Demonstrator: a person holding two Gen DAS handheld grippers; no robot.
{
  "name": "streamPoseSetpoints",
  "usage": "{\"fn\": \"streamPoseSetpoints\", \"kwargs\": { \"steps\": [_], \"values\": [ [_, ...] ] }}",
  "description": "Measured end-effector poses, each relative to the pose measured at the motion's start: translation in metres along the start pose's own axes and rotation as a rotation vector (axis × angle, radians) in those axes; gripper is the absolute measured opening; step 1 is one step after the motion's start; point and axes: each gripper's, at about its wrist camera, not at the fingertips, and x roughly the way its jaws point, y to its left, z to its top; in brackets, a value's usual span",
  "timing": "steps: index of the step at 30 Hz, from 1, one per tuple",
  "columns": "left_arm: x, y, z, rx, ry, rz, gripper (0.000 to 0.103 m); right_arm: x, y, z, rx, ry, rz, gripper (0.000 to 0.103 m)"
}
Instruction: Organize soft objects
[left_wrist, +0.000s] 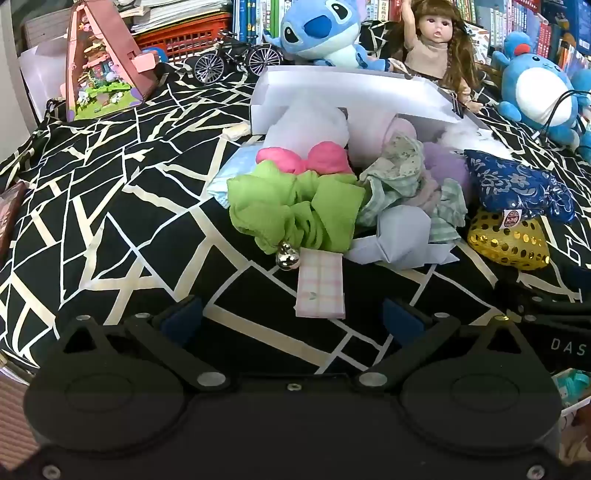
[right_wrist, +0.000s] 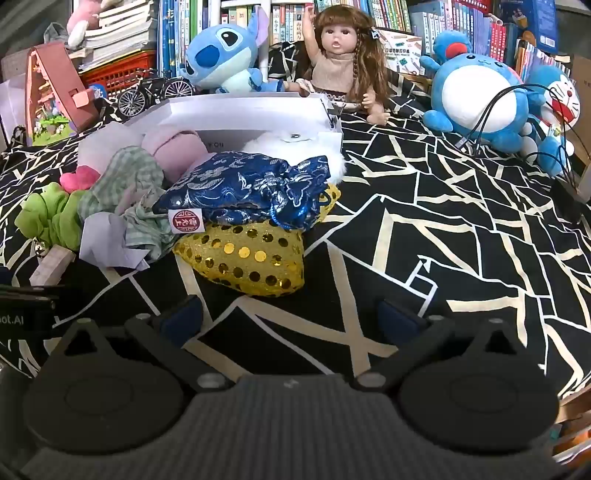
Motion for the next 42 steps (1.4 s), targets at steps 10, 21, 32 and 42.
{"fn": "streamPoseSetpoints", "kwargs": {
  "steps": [10,21,32,42],
  "values": [
    [-0.0014,0.0000,0.0005,0.009,-0.011,0.002,0.103,0.0005,0.0021,0.0012,-0.003,0.011,-0.001,0.103],
    [-0.0021,-0.0016,-0.0020,0.012,-0.011,0.004,0.103,0.0008,0.0007,0.0006,-0.004,0.017,-0.001,0.103],
    [-0.0023,-0.0020,-0.0015,0.010,-0.010,0.004,0.103,0.0000,0.0012,0.0000,-0.005,0.017,-0.002,0.103],
    [-0.0024,-0.0021,-0.0014,0.010,-0.011,0.004,0.103,-0.0006,0.0006,-0.0006,-0.005,0.016,-0.002,0.103]
  ]
}}
